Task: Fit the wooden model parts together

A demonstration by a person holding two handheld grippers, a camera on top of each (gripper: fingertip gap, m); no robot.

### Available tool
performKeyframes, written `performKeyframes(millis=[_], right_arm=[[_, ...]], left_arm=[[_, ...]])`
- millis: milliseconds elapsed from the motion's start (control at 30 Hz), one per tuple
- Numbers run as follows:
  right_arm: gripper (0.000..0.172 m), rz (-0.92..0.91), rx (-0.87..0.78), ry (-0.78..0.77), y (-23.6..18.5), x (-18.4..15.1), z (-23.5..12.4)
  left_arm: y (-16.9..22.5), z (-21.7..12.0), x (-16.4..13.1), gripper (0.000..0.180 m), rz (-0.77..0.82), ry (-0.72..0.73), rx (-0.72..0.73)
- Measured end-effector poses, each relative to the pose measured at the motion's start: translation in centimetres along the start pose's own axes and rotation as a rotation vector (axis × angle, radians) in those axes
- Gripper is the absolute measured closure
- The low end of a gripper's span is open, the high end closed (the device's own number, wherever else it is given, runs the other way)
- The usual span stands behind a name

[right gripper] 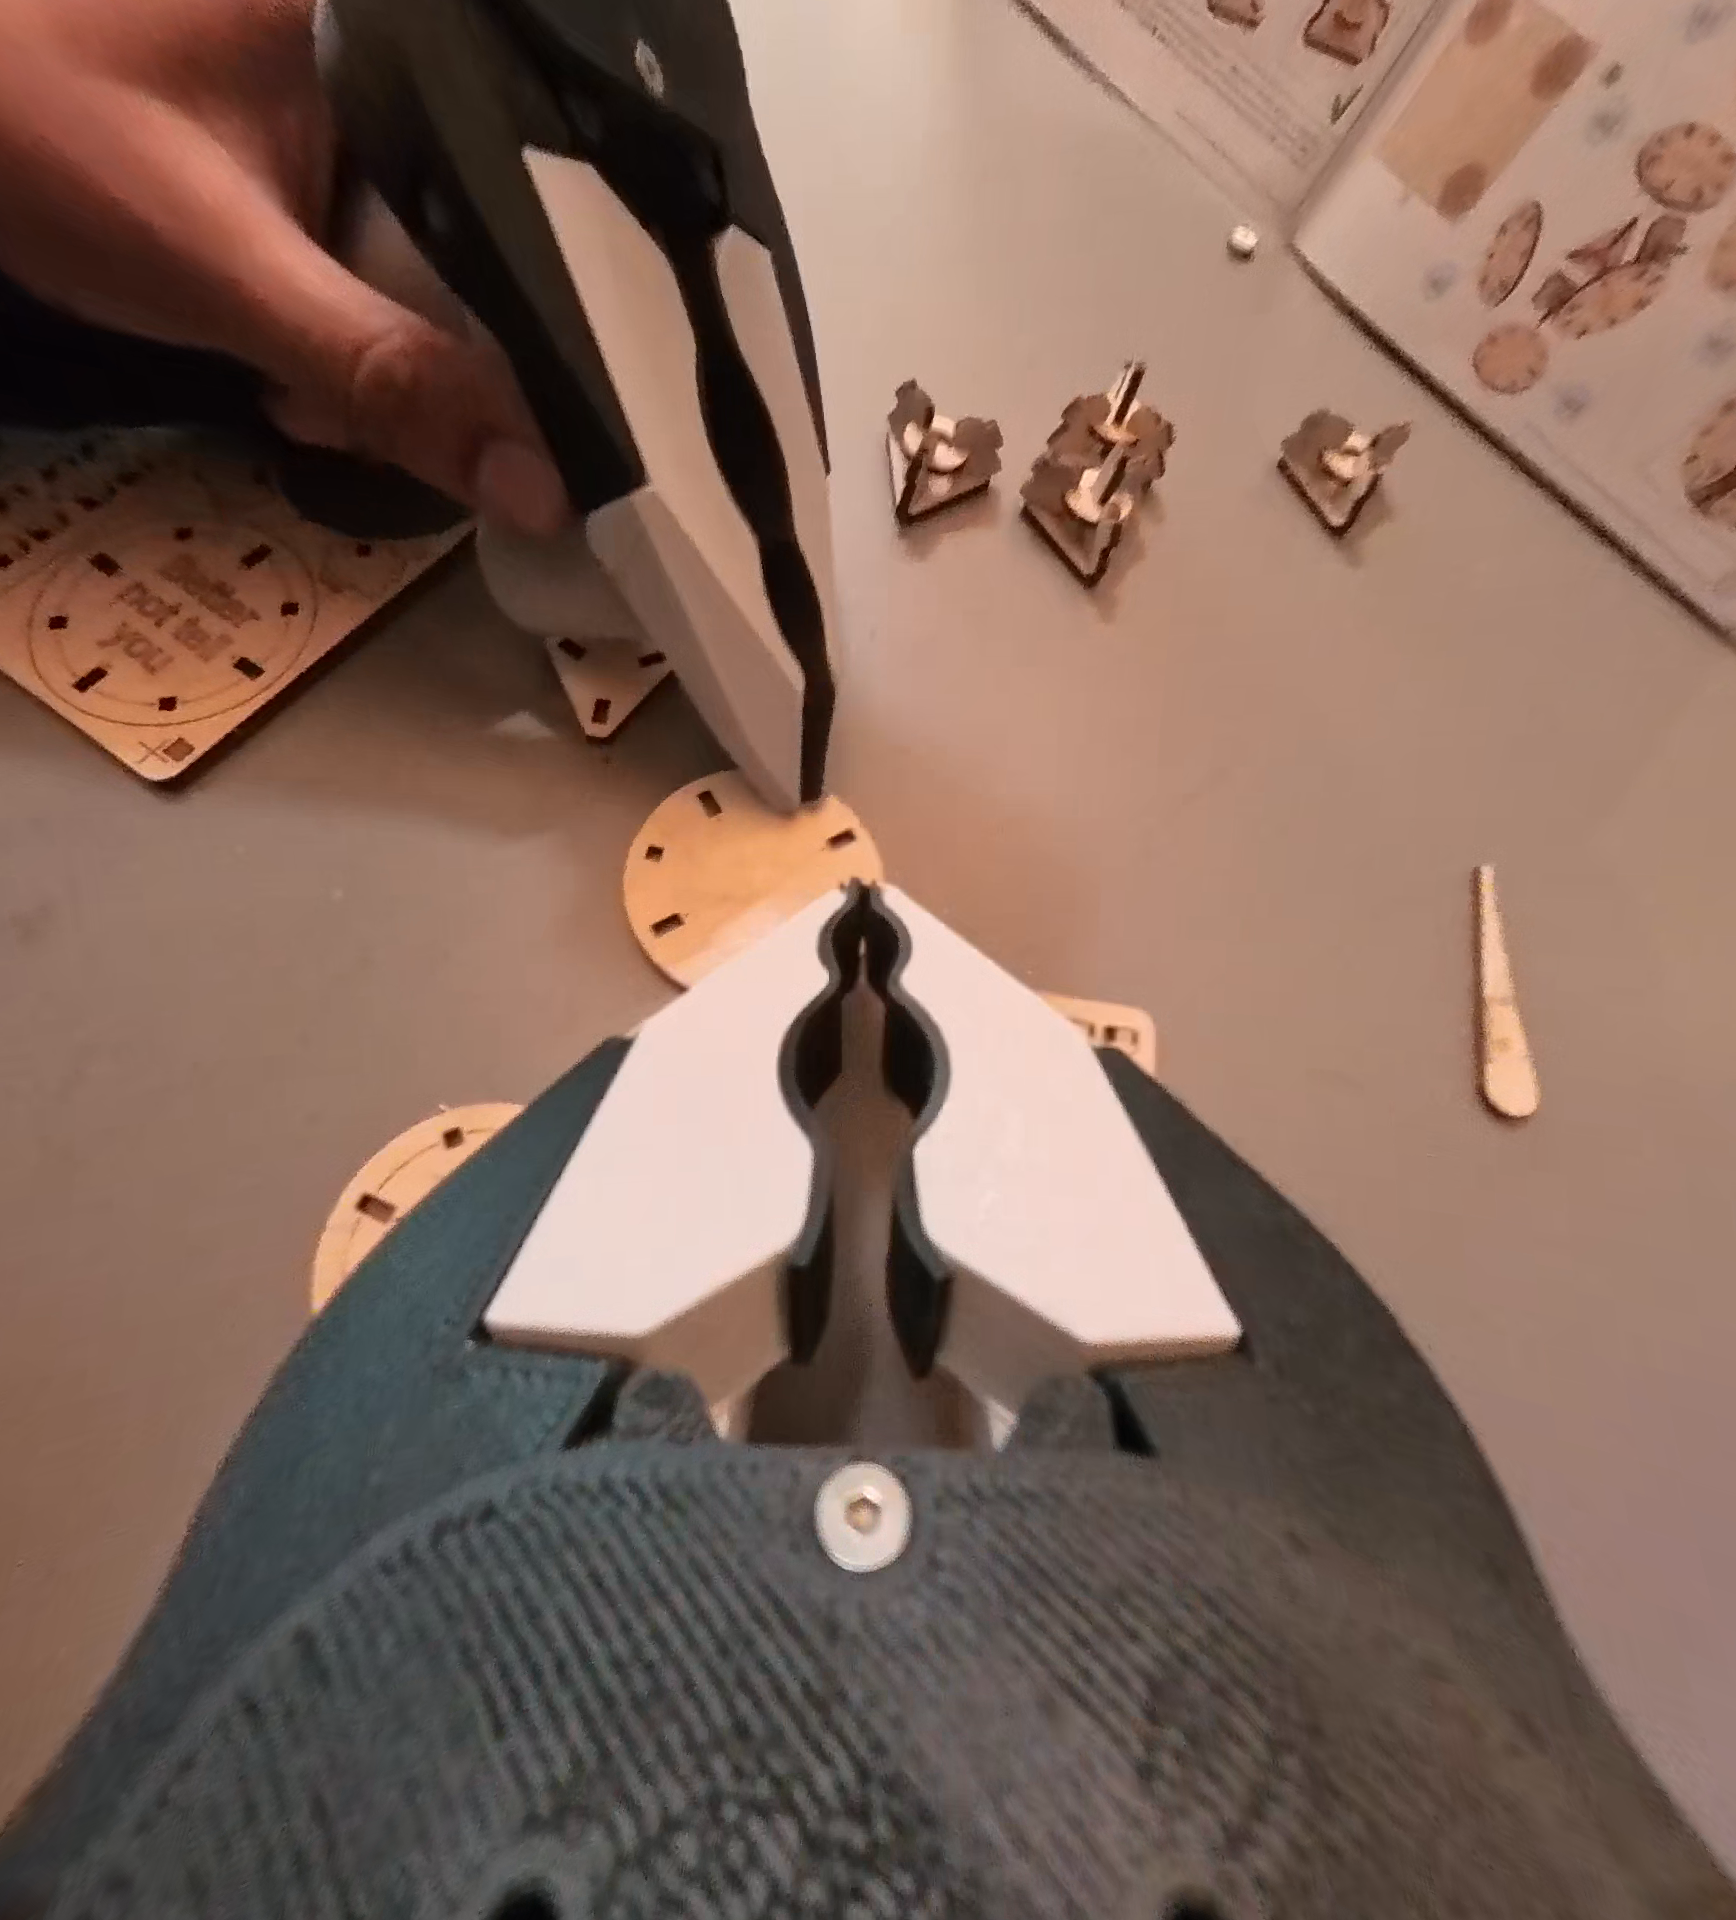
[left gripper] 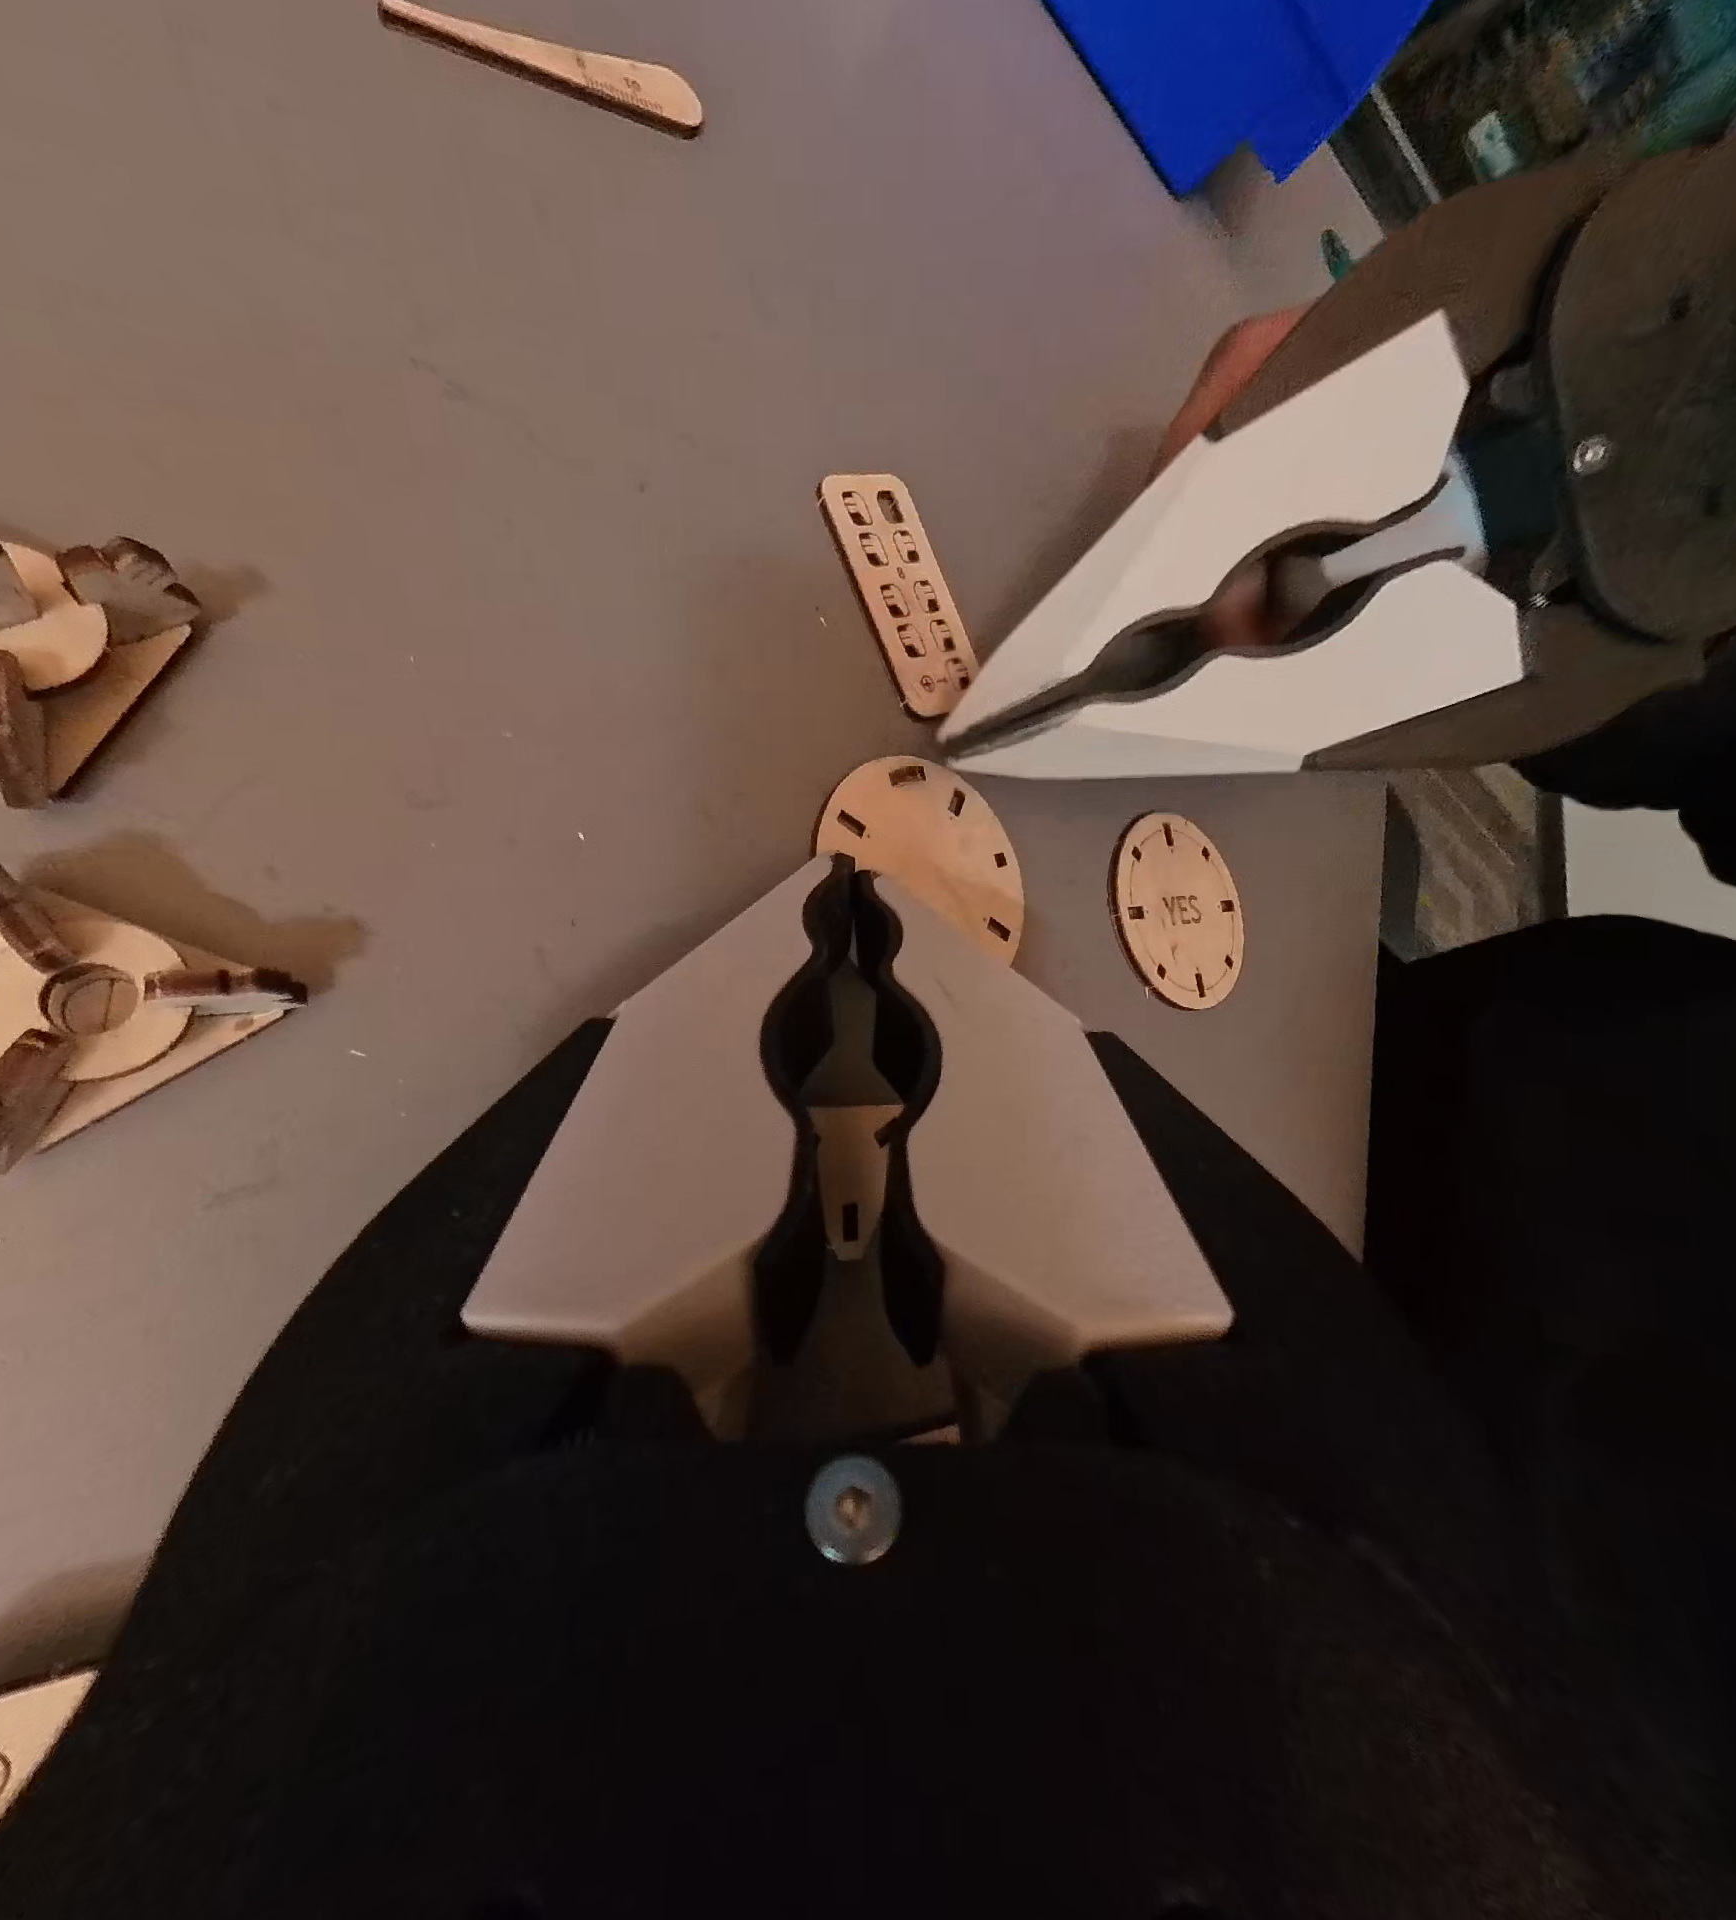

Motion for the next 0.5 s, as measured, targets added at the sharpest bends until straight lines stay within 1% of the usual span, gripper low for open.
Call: performKeyframes(millis=[100,267,300,367,500], right_arm=[[0.172,-0.007,0.0,-0.016,-0.3,-0.6,0.1],[0.172,-0.026,-0.006,0.072,-0.1,0.9,0.0],[0.172,-0.025,-0.002,0.062,-0.1,0.8,0.2],[0.172,-0.033,0.013,-0.015,-0.1,-0.3,0.7],[0.172,-0.036,-0.014,0.051,0.3,1.1,0.3]], left_arm=[[0.0,0.0,0.0,0.18,-0.009,0.001,-0.007],[0.0,0.0,0.0,0.18,-0.021,0.002,-0.016],[0.0,0.0,0.0,0.18,-0.021,0.002,-0.016],[0.0,0.0,0.0,0.18,-0.022,0.002,-0.016],[0.0,0.0,0.0,0.18,-0.018,0.002,-0.013]])
Point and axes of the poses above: each gripper's, where its closed fingertips meet, z out along the fingers, x out of its top, y = z × x across the jaws, the point moved 2 cm from there along -z, back along the fingers, and after that the axes turned 9 degrees about y, right-handed, at the moved point
